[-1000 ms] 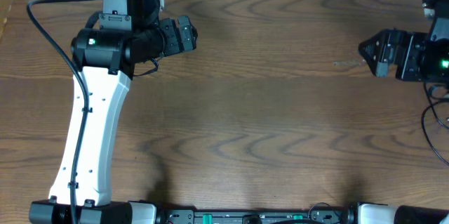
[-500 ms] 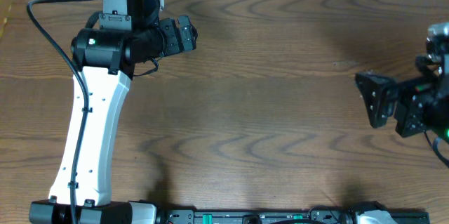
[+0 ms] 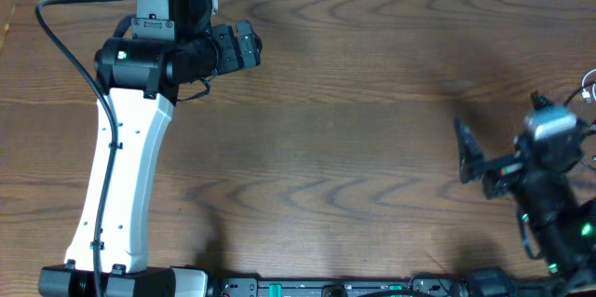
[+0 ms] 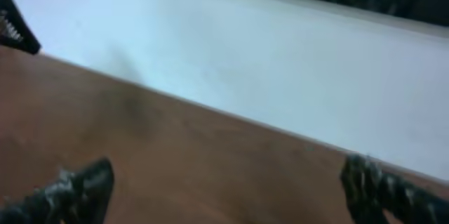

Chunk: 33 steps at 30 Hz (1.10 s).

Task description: Untangle cables

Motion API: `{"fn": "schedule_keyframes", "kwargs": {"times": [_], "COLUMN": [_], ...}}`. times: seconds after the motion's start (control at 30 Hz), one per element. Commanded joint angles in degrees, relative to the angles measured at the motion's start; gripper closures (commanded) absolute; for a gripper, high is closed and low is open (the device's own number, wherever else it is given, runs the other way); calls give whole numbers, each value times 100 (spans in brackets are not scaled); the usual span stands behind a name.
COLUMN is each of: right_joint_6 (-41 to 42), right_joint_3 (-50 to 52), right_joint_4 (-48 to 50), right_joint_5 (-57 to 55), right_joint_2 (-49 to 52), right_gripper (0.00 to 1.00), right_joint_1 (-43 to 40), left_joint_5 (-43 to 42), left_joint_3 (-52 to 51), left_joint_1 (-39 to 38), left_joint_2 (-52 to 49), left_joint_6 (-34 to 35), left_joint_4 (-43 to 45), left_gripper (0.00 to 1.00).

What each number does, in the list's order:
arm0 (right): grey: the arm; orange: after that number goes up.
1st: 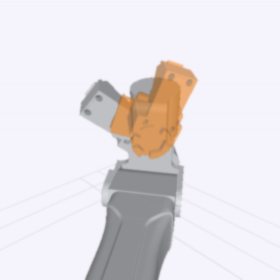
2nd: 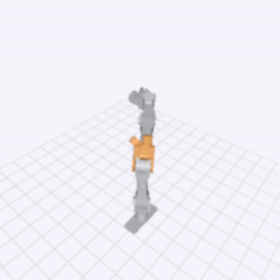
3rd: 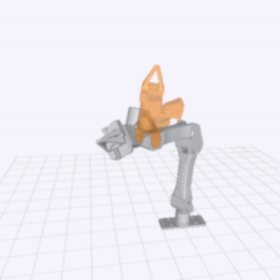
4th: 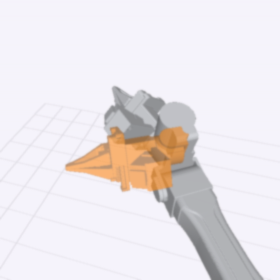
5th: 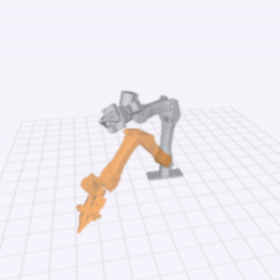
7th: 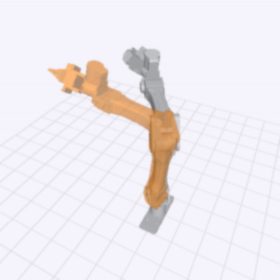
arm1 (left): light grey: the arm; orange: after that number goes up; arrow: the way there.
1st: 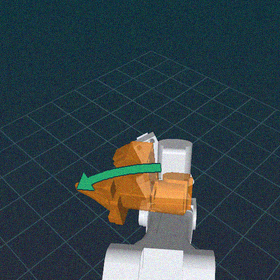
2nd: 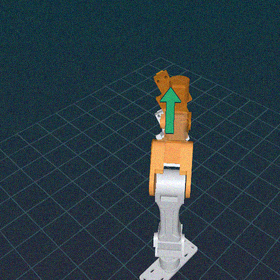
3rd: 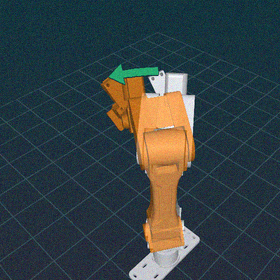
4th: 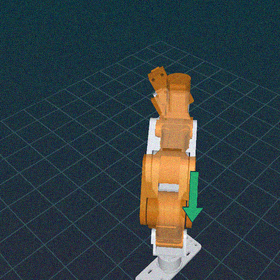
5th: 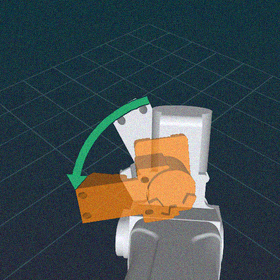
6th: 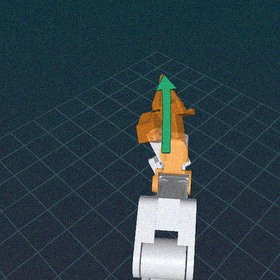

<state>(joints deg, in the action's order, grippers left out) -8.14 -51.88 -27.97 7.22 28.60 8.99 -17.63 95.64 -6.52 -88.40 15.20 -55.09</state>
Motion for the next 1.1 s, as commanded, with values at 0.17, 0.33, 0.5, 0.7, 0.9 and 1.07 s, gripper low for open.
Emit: {"fn": "schedule_keyframes", "kwargs": {"times": [0.17, 0.33, 0.5, 0.7, 0.9, 1.07], "right_joint_6": [-118, -120, -116, -114, -114, -70], "right_joint_3": [2752, 3807, 4597, 5018, 5156, 5156], "right_joint_4": [1637, 2444, 2940, 3010, 2651, 2437], "right_joint_5": [155, 151, 153, 155, 153, 151], "right_joint_2": [-1799, -2306, -2603, -2717, -2820, -2830], "right_gripper": [1, 1, 1, 1, 1, 1], "right_joint_1": [-81, -94, -92, -92, -92, -92], "left_joint_5": [59, 59, 59, 59, 57, 59], "left_joint_3": [11, 11, 11, 11, 11, 11], "left_joint_1": [-9, -9, -9, -9, -9, -9], "left_joint_2": [-37, -37, -37, -37, -37, -37], "left_joint_6": [4, 4, 4, 4, 7, 4], "left_joint_4": [-2, -2, -2, -2, -2, -2], "left_gripper": [1, 1, 1, 1, 1, 1]}}
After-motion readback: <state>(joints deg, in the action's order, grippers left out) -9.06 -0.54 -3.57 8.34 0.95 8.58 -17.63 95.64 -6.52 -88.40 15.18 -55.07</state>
